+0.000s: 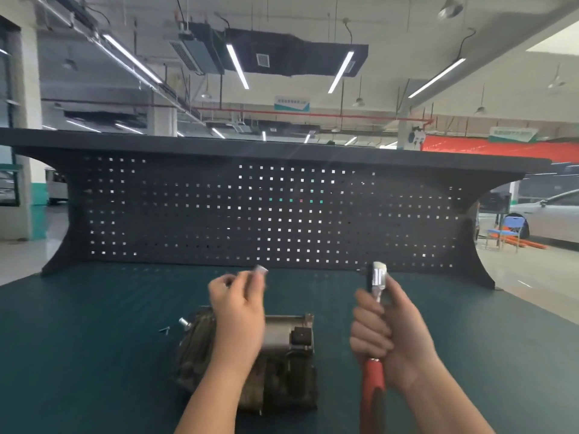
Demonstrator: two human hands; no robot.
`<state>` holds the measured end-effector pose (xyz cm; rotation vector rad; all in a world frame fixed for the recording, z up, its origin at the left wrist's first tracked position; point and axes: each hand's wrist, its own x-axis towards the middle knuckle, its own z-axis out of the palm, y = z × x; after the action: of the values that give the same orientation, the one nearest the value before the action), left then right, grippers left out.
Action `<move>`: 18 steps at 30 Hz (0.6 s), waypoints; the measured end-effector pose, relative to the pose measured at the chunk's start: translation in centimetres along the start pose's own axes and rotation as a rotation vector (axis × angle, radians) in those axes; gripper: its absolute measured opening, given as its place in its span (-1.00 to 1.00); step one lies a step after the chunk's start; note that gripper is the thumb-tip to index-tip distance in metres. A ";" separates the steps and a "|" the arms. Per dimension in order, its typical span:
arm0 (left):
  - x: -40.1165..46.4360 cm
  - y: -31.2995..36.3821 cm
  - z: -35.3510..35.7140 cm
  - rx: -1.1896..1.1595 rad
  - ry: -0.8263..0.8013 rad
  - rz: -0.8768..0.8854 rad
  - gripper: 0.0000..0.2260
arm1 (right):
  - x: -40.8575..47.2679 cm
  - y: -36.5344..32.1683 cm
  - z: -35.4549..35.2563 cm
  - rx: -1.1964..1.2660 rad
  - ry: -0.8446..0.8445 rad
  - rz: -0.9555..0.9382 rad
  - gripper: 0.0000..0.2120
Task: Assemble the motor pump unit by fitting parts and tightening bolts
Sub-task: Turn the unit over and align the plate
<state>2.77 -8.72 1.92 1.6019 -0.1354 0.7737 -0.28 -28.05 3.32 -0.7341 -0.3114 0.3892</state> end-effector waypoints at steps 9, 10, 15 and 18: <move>-1.7 2.5 1.7 -1.318 -0.120 -0.797 -0.76 | 1.0 3.8 1.1 -0.303 0.018 0.176 -0.46; -2.0 2.6 2.1 -1.267 -0.141 -0.779 -0.75 | 1.1 4.2 1.3 -0.341 -0.001 0.188 -0.46; -2.5 2.4 3.0 -0.924 -0.089 -0.568 -0.70 | 0.9 4.5 1.9 -0.470 0.061 0.167 -0.44; -3.0 2.1 3.4 -0.662 -0.025 -0.443 -0.65 | 0.9 4.7 2.0 -0.552 0.069 0.153 -0.44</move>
<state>0.81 -13.23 2.09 0.9569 -0.0417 0.3092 -1.34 -23.32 1.58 -1.3153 -0.3004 0.4258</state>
